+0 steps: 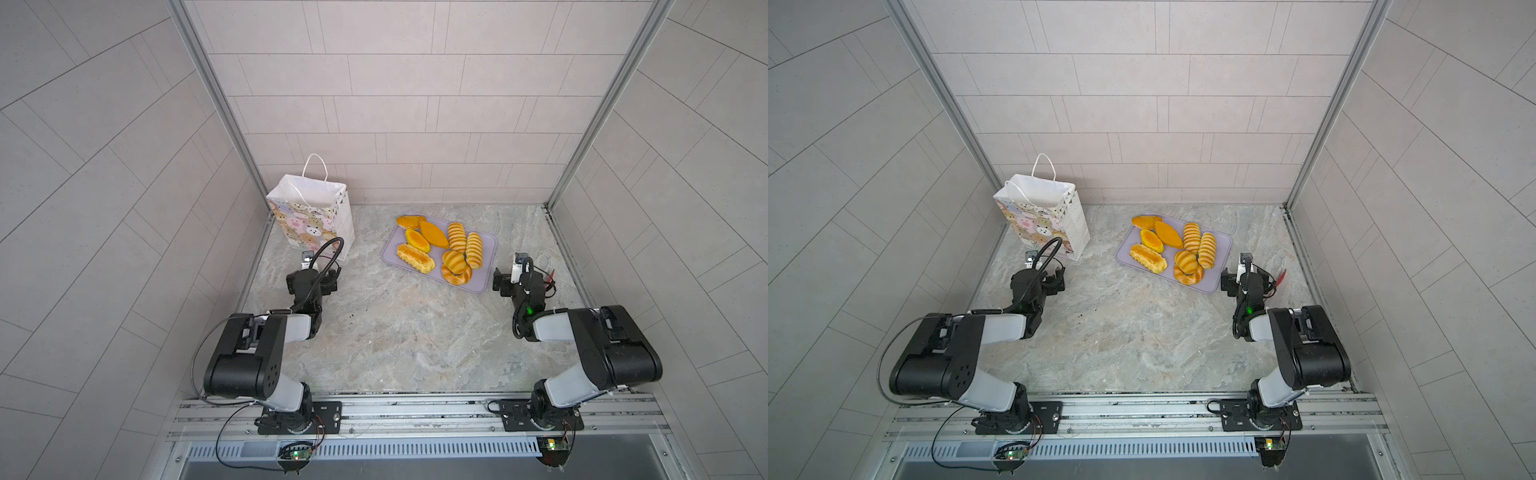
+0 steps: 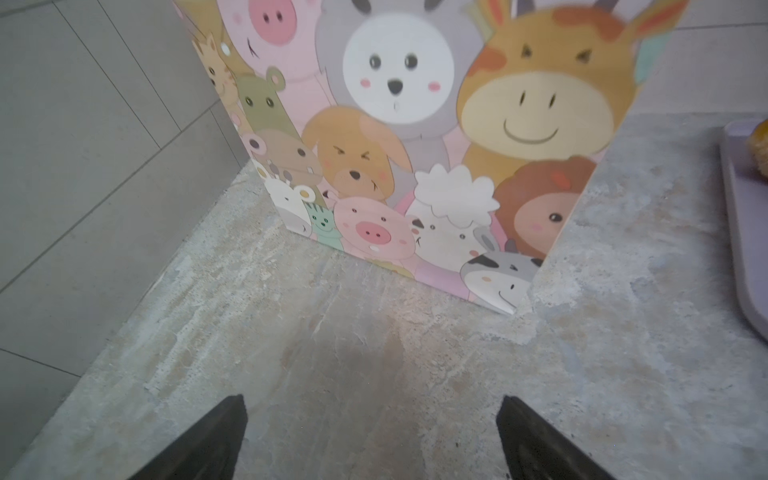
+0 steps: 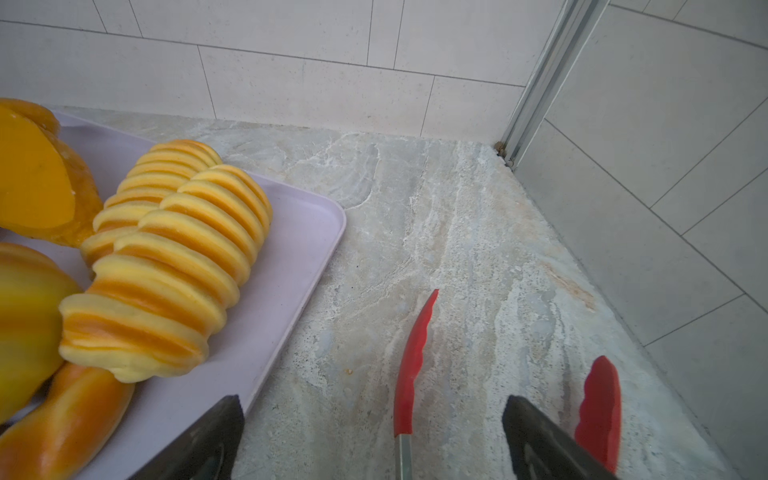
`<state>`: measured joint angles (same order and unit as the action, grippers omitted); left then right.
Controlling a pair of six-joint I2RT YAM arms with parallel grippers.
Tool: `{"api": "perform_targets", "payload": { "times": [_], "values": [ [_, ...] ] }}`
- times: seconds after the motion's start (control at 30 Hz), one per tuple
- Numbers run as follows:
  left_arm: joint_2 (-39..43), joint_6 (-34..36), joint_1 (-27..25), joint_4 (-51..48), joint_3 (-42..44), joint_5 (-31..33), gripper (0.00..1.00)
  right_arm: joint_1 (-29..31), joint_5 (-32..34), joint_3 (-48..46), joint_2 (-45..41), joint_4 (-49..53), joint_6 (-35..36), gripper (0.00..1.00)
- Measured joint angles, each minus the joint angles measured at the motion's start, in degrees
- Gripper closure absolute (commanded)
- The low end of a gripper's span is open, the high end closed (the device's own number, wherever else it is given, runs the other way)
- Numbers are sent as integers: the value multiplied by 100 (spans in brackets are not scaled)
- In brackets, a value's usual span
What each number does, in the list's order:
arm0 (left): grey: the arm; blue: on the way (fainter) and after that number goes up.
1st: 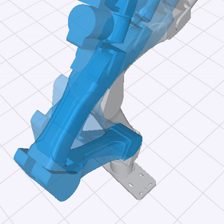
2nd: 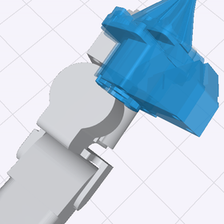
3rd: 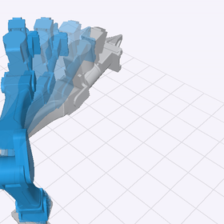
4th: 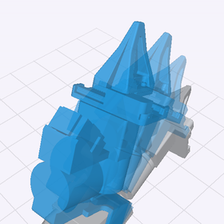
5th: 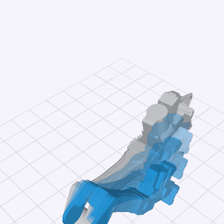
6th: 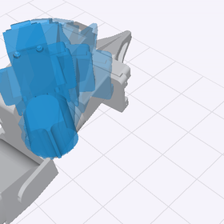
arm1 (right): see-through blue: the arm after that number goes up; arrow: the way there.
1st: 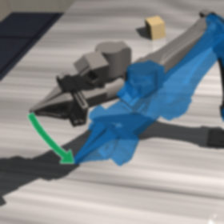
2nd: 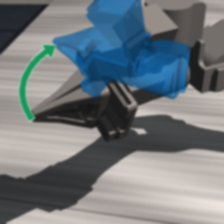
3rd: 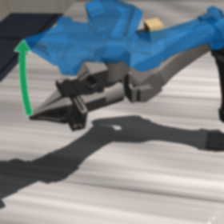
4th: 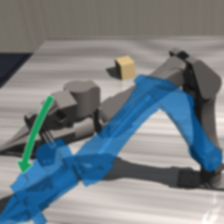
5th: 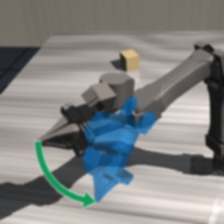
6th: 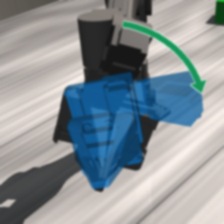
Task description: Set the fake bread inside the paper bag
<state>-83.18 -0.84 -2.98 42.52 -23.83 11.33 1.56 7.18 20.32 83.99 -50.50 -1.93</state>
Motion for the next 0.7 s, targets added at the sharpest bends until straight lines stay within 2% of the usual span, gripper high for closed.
{"api": "perform_targets", "payload": {
  "times": [0.13, 0.23, 0.37, 0.47, 0.6, 0.7],
  "values": [
    [769, -310, 0, -726, -229, 308, 0, 0, 179, 105, -1047, 640, -144, 1],
    [1346, -774, 0, -1554, -470, 610, 0, 0, 374, 247, -1805, 1263, -518, 1],
    [2050, -1733, 0, -2929, -929, 1099, 0, 0, 839, 866, -2535, 2914, -1335, 1],
    [2625, -2610, 46, -3945, -1241, 1314, 0, -11, 957, 1696, -2636, 4360, -1829, 1],
    [3307, -3370, 323, -5010, -1611, 876, 0, -9, 920, 2723, -2636, 6113, -2393, 1],
    [3683, -3679, 509, -5792, -1937, 393, 0, -55, 448, 2999, -2833, 6944, -2498, 1]
  ]
}}
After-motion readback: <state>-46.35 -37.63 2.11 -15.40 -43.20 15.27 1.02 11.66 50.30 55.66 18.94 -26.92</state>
